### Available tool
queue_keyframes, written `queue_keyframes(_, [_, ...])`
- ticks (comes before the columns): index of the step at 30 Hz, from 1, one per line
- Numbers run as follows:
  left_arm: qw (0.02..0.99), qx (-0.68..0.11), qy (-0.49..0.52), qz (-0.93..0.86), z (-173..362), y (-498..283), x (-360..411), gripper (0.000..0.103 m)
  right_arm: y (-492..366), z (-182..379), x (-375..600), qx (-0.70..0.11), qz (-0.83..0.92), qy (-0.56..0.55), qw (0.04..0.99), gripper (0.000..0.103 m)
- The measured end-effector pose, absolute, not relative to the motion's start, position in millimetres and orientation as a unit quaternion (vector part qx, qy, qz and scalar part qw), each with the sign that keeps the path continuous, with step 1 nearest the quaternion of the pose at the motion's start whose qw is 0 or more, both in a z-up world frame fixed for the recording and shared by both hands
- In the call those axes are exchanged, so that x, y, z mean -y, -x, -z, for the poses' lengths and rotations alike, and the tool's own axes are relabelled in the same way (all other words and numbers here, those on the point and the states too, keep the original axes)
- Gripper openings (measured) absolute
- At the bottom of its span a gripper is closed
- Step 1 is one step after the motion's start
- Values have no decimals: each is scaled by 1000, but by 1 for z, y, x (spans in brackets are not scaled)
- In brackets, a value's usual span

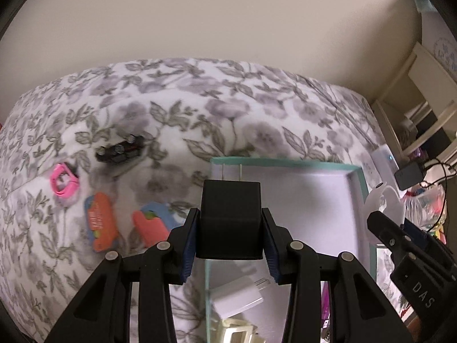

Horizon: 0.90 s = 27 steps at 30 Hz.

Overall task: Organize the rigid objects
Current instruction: 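Carry the charger cube and watch band into the tray while both tools open to release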

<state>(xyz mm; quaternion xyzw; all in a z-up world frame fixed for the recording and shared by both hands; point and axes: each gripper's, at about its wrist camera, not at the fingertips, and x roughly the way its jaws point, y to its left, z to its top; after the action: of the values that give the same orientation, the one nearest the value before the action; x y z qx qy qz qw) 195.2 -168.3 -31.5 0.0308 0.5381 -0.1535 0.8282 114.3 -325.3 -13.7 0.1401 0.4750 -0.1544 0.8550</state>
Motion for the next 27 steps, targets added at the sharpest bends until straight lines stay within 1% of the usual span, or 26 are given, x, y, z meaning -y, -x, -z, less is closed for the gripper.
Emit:
queue_keyframes(13, [813,-556,-54,165,56,-191,185,43,-120,63,334,-529,155,-144,822,51])
queue_keyframes(27, [802,-571,-61,167,66,-190,187,43,-124,77,332,-560,161,-125,803,51])
